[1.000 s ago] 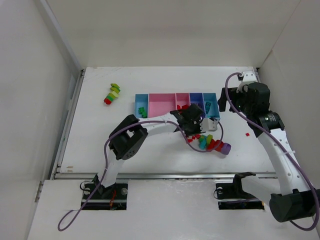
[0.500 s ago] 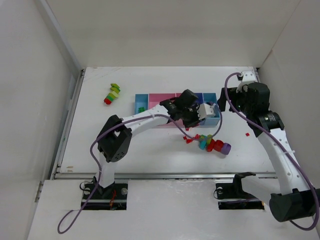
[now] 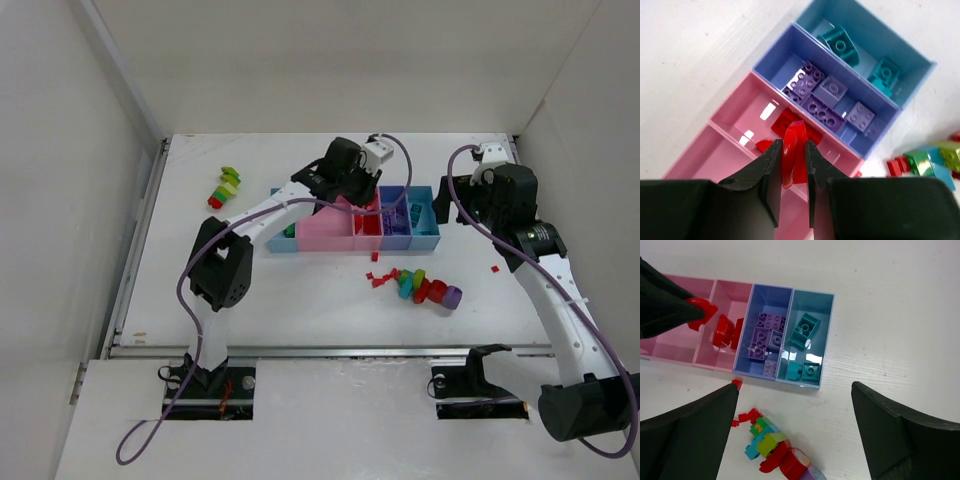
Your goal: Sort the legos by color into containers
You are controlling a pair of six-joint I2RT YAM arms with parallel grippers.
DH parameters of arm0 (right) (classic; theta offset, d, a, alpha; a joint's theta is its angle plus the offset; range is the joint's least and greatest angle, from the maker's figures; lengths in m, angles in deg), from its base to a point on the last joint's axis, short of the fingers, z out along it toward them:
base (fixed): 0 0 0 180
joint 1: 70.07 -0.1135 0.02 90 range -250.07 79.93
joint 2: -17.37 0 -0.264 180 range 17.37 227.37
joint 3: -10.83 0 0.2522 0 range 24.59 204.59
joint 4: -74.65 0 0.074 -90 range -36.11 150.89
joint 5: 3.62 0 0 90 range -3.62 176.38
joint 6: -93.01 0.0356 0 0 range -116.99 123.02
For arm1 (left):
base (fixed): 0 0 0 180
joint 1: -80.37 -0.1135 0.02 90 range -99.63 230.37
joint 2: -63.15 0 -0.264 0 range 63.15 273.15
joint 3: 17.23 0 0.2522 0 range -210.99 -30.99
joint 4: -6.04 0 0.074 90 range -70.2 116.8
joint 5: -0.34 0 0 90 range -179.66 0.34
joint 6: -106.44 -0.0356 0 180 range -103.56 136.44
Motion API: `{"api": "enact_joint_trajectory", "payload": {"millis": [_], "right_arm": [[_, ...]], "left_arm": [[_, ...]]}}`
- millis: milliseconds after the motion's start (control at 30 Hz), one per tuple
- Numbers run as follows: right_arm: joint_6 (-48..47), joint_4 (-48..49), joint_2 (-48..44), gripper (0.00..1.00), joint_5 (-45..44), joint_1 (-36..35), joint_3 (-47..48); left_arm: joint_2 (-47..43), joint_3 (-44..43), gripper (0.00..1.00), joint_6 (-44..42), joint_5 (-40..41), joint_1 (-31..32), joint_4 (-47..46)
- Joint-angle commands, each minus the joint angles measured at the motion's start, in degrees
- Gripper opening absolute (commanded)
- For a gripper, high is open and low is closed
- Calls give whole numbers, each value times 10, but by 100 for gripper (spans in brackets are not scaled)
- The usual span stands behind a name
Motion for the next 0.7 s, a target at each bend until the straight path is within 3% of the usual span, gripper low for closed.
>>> {"api": "enact_joint_trajectory", "payload": {"millis": [0,233,333,433,500,533,667], "right_arm": [[-1,17,-1,100,7,2,24],[-1,17,-6,100,1,2,24],[-1,17,-6,100,1,2,24],[-1,17,-6,100,1,2,24],[-1,17,-6,100,1,2,24],[-1,17,-6,100,1,2,24],[-9,17,-6,100,1,2,24]], "left_arm": [[23,-31,0,58,24,2,-30],[59,-58,0,89,24,-13,-14],[59,-58,6,89,30,-13,-14],[59,-58,20,89,30,-13,-14],[59,-58,34,89,24,-13,-14],[53,-58,48,89,24,-13,-8],[41,-58,68,89,13,-13,-3]]}}
